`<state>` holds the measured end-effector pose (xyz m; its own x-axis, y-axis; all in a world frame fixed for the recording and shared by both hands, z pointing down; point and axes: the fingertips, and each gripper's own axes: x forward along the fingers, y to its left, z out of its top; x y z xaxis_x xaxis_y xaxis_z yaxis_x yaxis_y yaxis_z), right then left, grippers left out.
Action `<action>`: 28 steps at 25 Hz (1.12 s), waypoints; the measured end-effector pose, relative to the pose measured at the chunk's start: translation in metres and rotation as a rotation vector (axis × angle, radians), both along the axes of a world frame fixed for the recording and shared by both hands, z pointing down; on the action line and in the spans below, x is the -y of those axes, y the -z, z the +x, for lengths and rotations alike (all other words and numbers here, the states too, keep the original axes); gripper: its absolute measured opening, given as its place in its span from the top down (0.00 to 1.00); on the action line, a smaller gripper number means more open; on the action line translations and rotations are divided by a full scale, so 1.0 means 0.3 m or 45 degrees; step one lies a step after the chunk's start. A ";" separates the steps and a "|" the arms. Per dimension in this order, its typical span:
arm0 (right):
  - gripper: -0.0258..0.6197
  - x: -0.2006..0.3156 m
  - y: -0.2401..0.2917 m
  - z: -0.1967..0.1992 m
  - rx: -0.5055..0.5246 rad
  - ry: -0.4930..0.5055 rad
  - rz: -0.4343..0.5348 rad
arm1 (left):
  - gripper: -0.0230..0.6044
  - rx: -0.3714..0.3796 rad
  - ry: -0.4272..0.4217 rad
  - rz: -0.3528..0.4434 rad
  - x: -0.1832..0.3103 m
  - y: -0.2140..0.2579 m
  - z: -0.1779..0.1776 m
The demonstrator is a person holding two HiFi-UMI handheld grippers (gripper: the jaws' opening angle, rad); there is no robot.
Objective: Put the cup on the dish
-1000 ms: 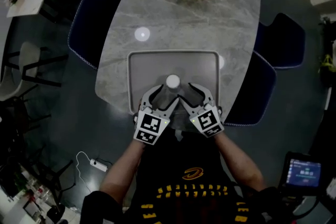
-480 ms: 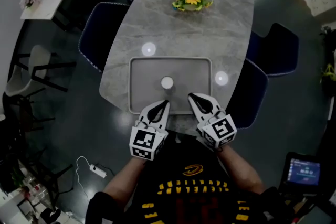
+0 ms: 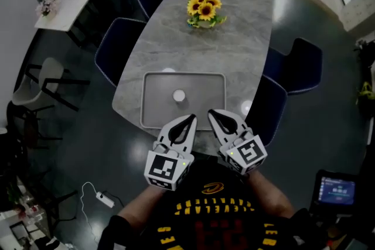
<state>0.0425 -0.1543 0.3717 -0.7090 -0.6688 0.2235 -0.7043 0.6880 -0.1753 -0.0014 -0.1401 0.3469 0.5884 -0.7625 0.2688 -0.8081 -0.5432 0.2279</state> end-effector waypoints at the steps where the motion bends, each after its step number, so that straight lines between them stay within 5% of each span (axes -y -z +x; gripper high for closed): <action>1: 0.95 -0.006 0.023 0.006 0.017 -0.002 0.008 | 0.96 0.003 0.006 0.018 -0.007 0.020 0.006; 8: 0.95 -0.067 0.129 0.027 0.070 0.038 0.120 | 0.96 0.052 0.057 0.058 -0.081 0.059 0.030; 18: 0.95 -0.177 0.257 0.110 0.040 0.037 0.331 | 0.96 0.135 0.090 0.253 -0.170 0.196 0.121; 28: 0.95 -0.301 0.272 0.155 0.041 0.083 0.369 | 0.96 0.167 0.118 0.299 -0.292 0.216 0.175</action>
<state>0.0889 -0.0641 0.2903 -0.7561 -0.6544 0.0063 -0.6543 0.7561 0.0135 0.0510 -0.0523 0.2822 0.4853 -0.8617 0.1480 -0.8709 -0.4914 -0.0053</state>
